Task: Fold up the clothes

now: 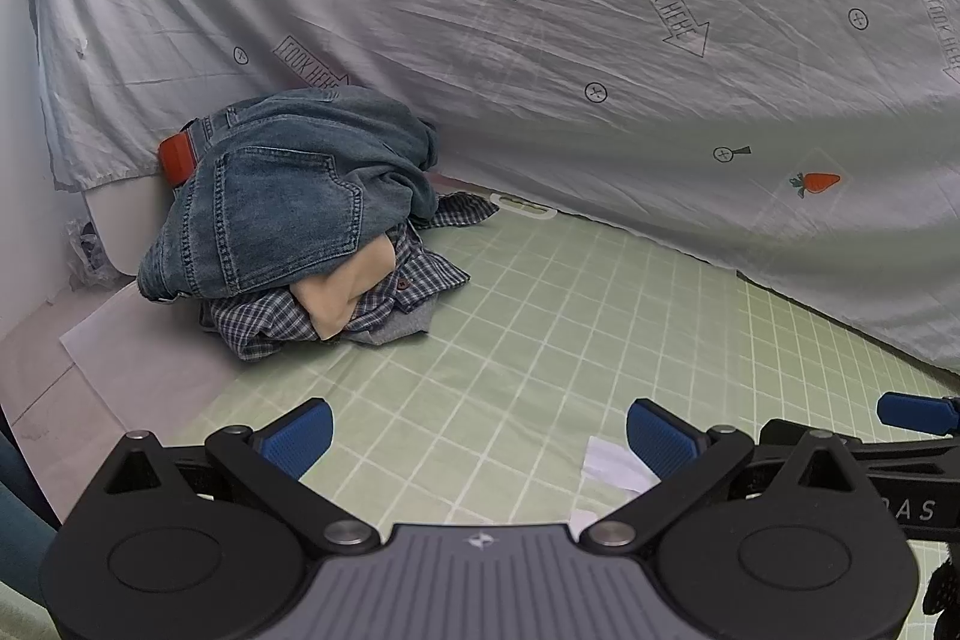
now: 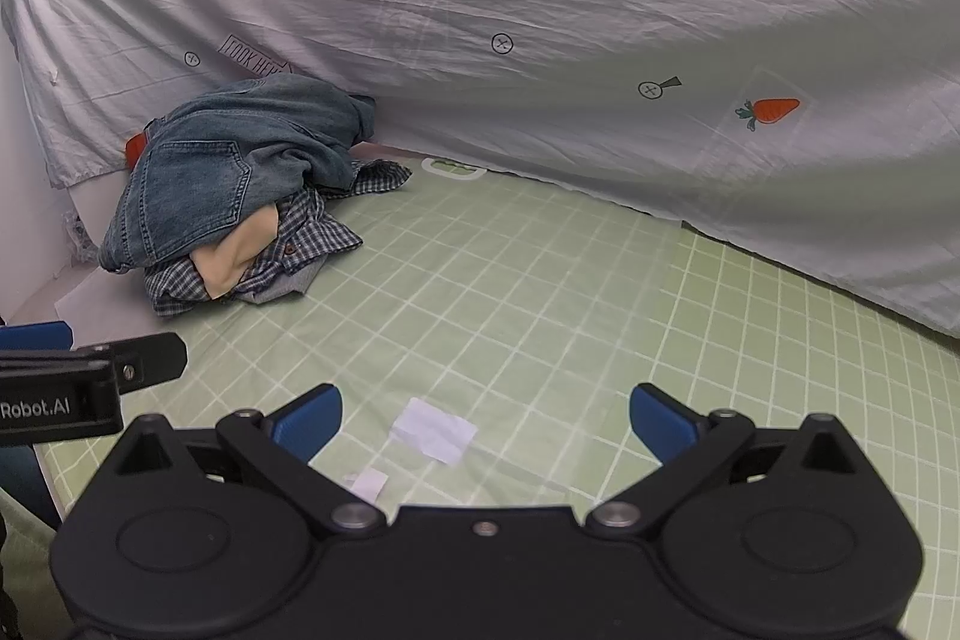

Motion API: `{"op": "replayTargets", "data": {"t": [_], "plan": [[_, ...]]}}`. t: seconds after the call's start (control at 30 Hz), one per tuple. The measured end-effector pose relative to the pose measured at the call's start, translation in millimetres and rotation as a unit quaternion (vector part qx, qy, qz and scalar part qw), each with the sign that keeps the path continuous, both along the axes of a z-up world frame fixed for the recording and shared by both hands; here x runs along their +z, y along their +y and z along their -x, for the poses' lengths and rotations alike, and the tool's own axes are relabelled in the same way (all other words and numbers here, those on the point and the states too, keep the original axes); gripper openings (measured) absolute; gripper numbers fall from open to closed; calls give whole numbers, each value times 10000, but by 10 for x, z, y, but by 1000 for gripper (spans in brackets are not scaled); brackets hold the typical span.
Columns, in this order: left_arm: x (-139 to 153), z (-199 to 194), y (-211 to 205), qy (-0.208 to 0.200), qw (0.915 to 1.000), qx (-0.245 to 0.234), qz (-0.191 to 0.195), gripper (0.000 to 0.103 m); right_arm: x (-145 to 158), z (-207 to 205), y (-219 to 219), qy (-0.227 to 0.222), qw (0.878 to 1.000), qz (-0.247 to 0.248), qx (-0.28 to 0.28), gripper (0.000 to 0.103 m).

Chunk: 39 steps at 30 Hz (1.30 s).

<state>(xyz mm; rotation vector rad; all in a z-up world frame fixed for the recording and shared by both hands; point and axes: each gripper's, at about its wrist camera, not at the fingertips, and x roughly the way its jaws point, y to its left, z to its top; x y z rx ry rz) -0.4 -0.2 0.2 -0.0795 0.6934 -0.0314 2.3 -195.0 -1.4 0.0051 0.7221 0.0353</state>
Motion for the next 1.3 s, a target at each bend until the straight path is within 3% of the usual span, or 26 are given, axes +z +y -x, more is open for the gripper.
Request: {"op": "replayTargets", "data": {"t": [1.3], "plan": [[35, 79, -32, -32, 10000, -26, 11, 103, 75, 45, -34, -9, 10000, 9, -67, 103]]}}
